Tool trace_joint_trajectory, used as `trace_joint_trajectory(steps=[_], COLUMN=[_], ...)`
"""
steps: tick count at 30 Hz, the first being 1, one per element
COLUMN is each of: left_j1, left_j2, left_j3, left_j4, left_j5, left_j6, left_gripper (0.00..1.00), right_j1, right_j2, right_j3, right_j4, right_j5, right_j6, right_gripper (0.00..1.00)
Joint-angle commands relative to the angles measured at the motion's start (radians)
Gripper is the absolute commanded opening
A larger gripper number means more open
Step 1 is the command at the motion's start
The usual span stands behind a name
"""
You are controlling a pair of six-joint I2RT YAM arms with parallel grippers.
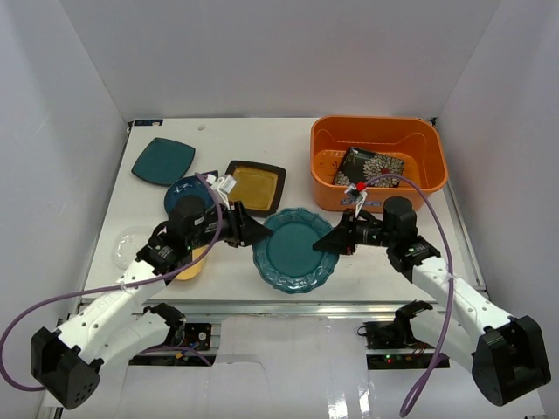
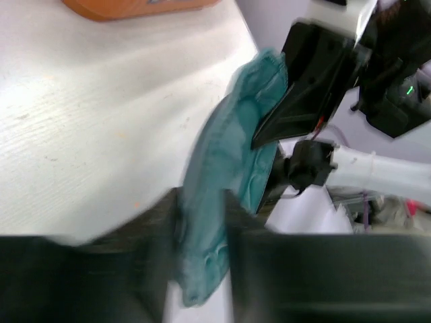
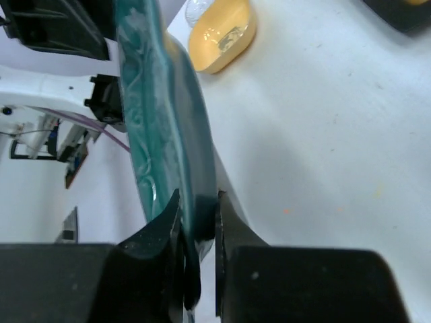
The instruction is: Place the plates into the plastic bin on the countertop
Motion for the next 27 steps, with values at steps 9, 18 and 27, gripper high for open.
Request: trace_joint_trajectory(steps=[9, 18, 27], left_j1=[-0.008, -0.008, 0.004], left_j2=[-0.135, -0.043, 0.184], left_j3=[0.073, -0.068, -0.074], left_j4=[-0.157, -0.059, 0.112], left_j5=[-0.451, -0.717, -0.792], left_j6=[0.039, -0.076, -0.163], left_gripper=[0.93, 0.95, 0.97], right_j1=[-0.080, -0.340, -0.445], right_j2=[0.049, 0.221, 0.368], right_j3=[0.358, 0.576, 0.563], right_j4=[0.112, -0.113, -0.122], right_j5=[0.266, 0.648, 0.714], right_j6=[0.120, -0.009, -0.027], right_gripper=[0.08, 0.08, 0.08])
